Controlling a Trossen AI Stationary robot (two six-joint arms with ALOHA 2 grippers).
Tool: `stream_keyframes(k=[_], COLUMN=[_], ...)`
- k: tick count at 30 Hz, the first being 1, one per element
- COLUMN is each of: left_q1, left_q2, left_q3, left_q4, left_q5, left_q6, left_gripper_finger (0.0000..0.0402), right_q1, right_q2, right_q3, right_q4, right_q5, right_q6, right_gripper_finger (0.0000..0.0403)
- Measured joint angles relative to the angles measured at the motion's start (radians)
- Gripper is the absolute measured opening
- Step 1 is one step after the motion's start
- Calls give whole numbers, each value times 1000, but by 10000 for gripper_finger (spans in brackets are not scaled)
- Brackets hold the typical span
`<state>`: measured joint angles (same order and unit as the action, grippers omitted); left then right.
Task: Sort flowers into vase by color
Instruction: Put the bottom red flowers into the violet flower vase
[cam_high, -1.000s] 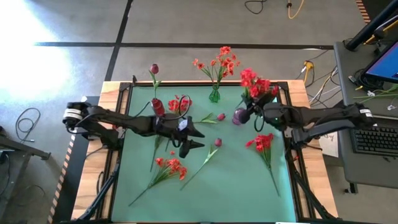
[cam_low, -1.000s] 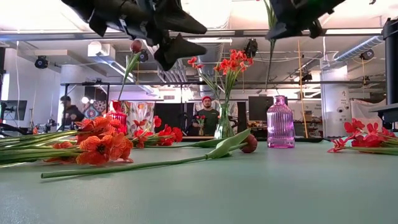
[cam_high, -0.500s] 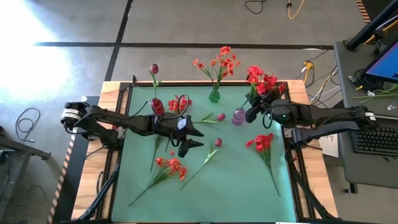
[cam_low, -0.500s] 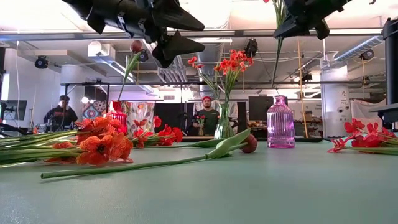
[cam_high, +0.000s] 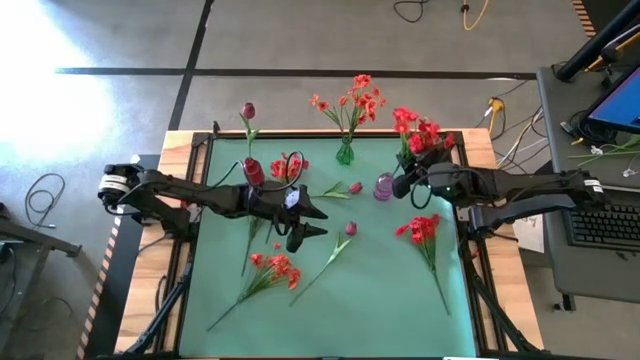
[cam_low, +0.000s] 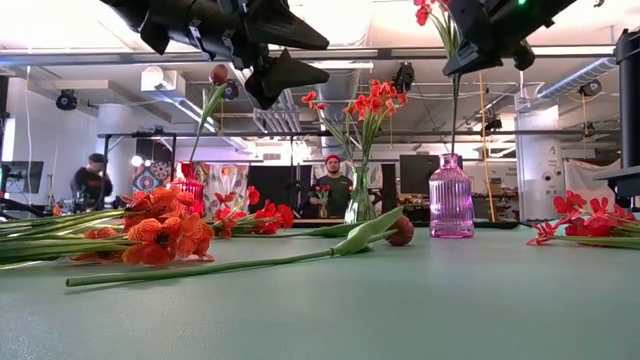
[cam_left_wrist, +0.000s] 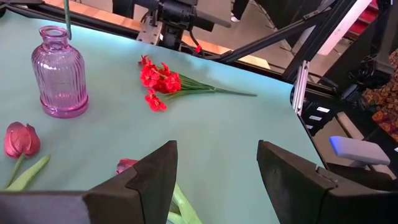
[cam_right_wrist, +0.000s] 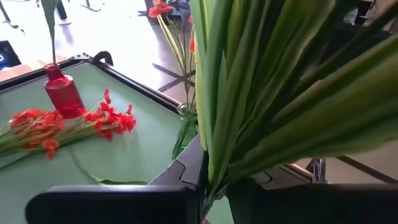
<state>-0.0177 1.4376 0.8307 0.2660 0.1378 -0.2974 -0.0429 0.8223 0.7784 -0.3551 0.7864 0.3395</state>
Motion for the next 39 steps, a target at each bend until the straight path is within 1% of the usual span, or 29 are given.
stream_keyframes(k=[9,19,29,33,39], left_q1=[0,0,0,0,0], left_q2=[0,0,0,0,0], left_q3=[0,0,0,0,0], left_q4=[-1,-1,-1,-1,-1], left_q5=[0,0,0,0,0], left_q6=[0,8,8,8,24], left_gripper_finger=[210,210,210,209,210], right_q1=[0,0,0,0,0], right_q2=[-3,-1,61,90,98], right_q3=[0,0,0,0,0], right_q4=[55,41,49,50,50], right_q5=[3,3,5,48,51], right_q6=[-13,-44,-39,-38,-35], right_gripper_finger=[38,38,38,38,38])
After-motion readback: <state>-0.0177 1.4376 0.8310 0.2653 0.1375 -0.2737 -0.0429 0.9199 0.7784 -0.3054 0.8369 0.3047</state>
